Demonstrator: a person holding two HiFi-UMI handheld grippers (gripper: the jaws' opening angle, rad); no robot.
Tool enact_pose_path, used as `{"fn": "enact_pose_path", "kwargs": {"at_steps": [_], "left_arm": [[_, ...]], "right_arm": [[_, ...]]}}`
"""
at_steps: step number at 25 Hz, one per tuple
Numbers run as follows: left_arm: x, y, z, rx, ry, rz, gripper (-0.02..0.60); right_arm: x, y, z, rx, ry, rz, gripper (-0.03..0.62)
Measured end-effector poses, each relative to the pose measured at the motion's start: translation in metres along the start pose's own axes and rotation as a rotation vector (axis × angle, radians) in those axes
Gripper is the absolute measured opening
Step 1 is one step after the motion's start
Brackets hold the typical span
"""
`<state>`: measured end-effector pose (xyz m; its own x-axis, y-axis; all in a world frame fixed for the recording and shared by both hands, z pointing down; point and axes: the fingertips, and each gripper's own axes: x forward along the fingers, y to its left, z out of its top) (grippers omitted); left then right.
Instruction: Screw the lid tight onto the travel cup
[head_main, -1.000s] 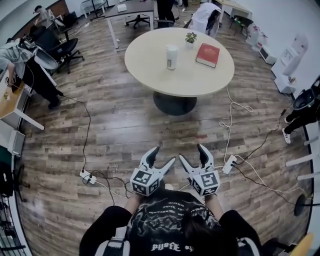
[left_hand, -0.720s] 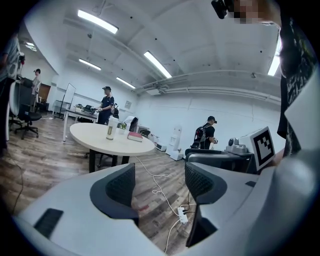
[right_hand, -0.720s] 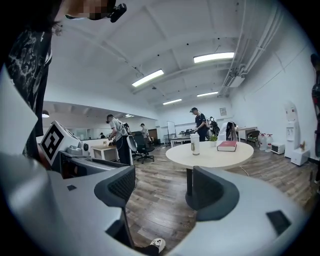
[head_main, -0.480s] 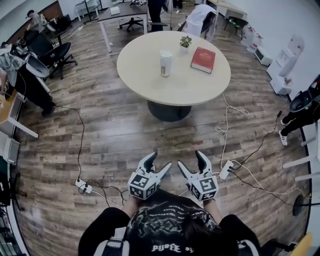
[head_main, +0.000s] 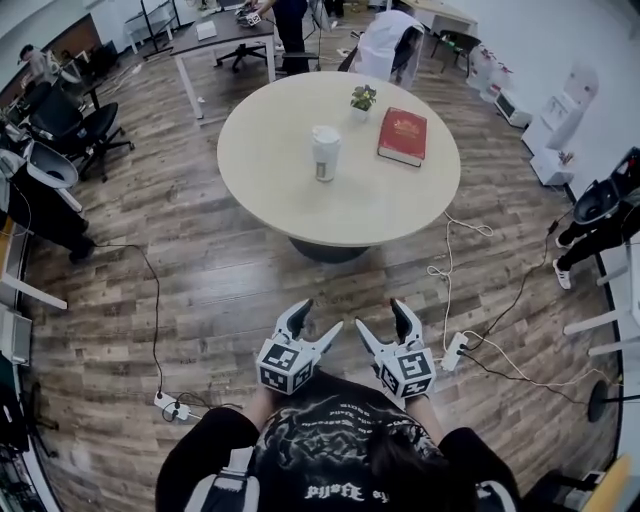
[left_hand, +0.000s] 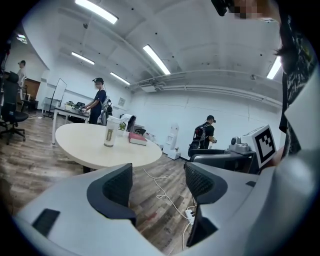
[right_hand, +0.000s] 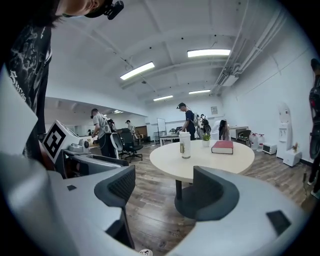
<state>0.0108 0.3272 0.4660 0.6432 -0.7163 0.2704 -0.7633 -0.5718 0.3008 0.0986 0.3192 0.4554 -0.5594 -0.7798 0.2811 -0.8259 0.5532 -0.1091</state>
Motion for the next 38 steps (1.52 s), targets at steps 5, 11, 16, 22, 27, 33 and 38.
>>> {"fn": "enact_pose_path", "kwargs": {"at_steps": [5, 11, 16, 22, 27, 33, 38], "left_arm": [[0.020, 0.044, 0.023, 0.040, 0.016, -0.029, 0.337], [0.032, 0.089, 0.034, 0.042, 0.024, -0.029, 0.337], [0.036, 0.102, 0.032, 0.032, 0.041, -0.025, 0.337], [0.046, 0.117, 0.030, 0.023, 0.032, 0.032, 0.337], [0.074, 0.139, 0.035, -0.025, 0.035, 0.115, 0.336], [0.119, 0.171, 0.059, -0.072, 0.018, 0.219, 0.337], [0.165, 0.190, 0.087, -0.097, -0.016, 0.288, 0.337]], "right_arm": [[0.052, -0.008, 0.020, 0.018, -0.022, -0.033, 0.351], [0.095, -0.005, 0.017, 0.067, 0.009, -0.028, 0.328], [0.105, -0.010, 0.011, 0.091, 0.025, -0.046, 0.328], [0.126, -0.032, 0.004, 0.114, 0.036, -0.035, 0.327], [0.161, -0.062, 0.013, 0.101, 0.054, 0.039, 0.326], [0.215, -0.107, 0.030, 0.065, 0.096, 0.138, 0.324], [0.259, -0.148, 0.044, 0.017, 0.134, 0.216, 0.321]]}}
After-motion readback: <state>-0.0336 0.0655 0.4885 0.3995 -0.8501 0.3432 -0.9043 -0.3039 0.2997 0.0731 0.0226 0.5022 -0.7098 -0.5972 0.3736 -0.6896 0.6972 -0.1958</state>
